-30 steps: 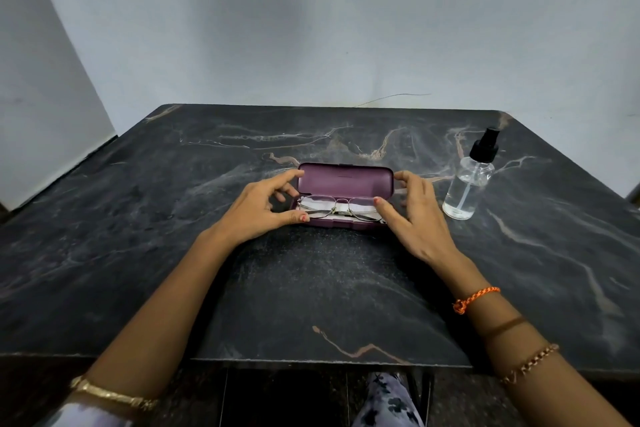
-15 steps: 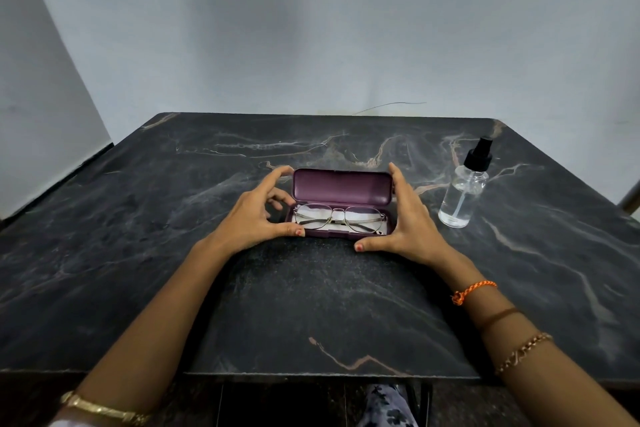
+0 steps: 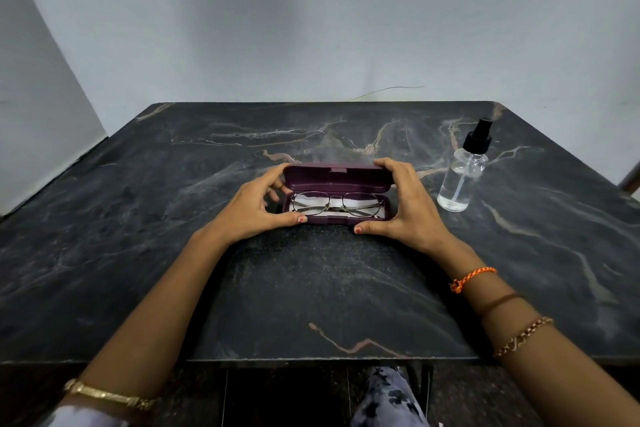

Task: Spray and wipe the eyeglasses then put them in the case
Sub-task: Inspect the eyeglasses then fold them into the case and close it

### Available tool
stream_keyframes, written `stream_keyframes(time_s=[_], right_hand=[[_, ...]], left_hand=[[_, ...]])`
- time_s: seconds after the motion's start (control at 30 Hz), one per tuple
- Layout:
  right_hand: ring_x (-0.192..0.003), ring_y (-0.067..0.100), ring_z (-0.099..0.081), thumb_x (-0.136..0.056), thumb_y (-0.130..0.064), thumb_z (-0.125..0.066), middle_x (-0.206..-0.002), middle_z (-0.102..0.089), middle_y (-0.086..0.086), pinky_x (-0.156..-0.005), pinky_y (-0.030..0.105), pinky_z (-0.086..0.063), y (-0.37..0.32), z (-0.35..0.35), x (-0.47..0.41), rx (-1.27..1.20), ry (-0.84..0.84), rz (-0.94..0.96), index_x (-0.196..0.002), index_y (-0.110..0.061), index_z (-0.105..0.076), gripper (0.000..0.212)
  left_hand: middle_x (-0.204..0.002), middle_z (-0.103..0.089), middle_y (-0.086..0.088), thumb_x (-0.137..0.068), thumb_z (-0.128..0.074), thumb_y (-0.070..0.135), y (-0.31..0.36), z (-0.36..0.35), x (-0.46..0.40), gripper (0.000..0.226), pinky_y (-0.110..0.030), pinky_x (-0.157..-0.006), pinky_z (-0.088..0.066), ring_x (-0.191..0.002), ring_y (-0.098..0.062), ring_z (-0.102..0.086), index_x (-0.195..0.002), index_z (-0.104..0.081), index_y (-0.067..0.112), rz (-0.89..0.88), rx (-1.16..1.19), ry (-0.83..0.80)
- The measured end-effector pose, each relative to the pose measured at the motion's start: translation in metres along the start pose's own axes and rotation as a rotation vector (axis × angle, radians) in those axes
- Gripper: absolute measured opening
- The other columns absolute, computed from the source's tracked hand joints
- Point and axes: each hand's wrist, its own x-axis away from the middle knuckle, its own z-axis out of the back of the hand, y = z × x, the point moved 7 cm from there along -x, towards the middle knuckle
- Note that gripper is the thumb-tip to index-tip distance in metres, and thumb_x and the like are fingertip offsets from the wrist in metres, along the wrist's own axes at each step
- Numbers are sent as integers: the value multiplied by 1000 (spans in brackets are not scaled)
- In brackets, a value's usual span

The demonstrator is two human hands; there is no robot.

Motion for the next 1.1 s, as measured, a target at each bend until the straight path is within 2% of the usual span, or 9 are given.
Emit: stream_keyframes(time_s=[0.13, 0.27, 0.37, 0.47, 0.53, 0.63, 0.9, 1.03, 1.1], right_hand=[[-101, 8, -42, -52, -38, -85, -110, -42, -6, -89, 24, -36, 0, 1, 0, 22, 18, 13, -121, -11, -45, 85], [-102, 16, -46, -59, -42, -81, -115, -51, 3, -89, 28, -38, -3, -2, 2, 96, -22, 49, -120, -13, -48, 75], [-102, 22, -47, -66, -44, -75, -116, -54, 3, -88, 30, -38, -6, -6, 3, 160, -70, 73, -119, -18, -52, 63], [-102, 23, -45, -71, -44, -72, -116, -56, 3, -87, 31, -37, -8, -8, 4, 203, -101, 81, -117, -19, -55, 55], [-103, 22, -44, -72, -43, -70, -117, -55, 3, -87, 29, -35, -8, -8, 4, 216, -106, 82, -119, -19, -55, 55], [-105, 22, -45, -73, -43, -70, -119, -55, 3, -88, 28, -34, -8, -8, 4, 235, -113, 85, -121, -19, -54, 55], [-112, 24, -43, -79, -49, -61, -134, -52, -1, -91, 33, -33, -13, -14, 5, 381, -122, 151, -133, -26, -44, 61], [-134, 24, -34, -84, -44, -58, -143, -45, 0, -107, 37, -25, -18, -19, 5, 401, -161, 236, -139, -21, -36, 63], [-138, 21, -29, -86, -41, -56, -145, -42, 2, -113, 37, -18, -22, -20, 5, 417, -186, 272, -140, -18, -33, 63]], left_hand=[[-95, -57, 18, -67, -80, 27, 4, 2, 0, 68, -1, -63, -38, -77, 1, -53, -119, -40, 44, -23, -41, 31], [-101, -57, 20, -67, -80, 27, 8, 5, 2, 57, -3, -64, -40, -82, 4, -55, -115, -52, 32, -66, -50, 58], [-103, -61, 7, -68, -80, 26, 11, 6, 2, 46, -19, -74, -45, -89, -7, -56, -109, -59, 20, -96, -111, 74], [-100, -60, 7, -68, -80, 27, 14, 7, 3, 42, -28, -76, -45, -91, -17, -57, -105, -62, 16, -124, -199, 96], [-101, -59, 9, -68, -80, 26, 18, 8, 3, 42, -26, -76, -42, -93, -17, -56, -105, -62, 15, -151, -243, 103], [-108, -56, 8, -67, -82, 25, 25, 4, 4, 50, -28, -86, -40, -101, -15, -53, -111, -60, 12, -200, -279, 75], [-127, -55, -13, -72, -78, 21, 35, -15, 4, 64, -36, -102, -35, -120, -22, -46, -128, -51, 5, -290, -369, -12], [-135, -49, -15, -77, -73, 18, 36, -20, 7, 64, -36, -106, -30, -128, -23, -37, -132, -44, 2, -326, -416, -3], [-134, -50, -17, -77, -73, 16, 39, -21, 9, 63, -38, -106, -31, -127, -25, -39, -131, -44, -1, -363, -467, 2]])
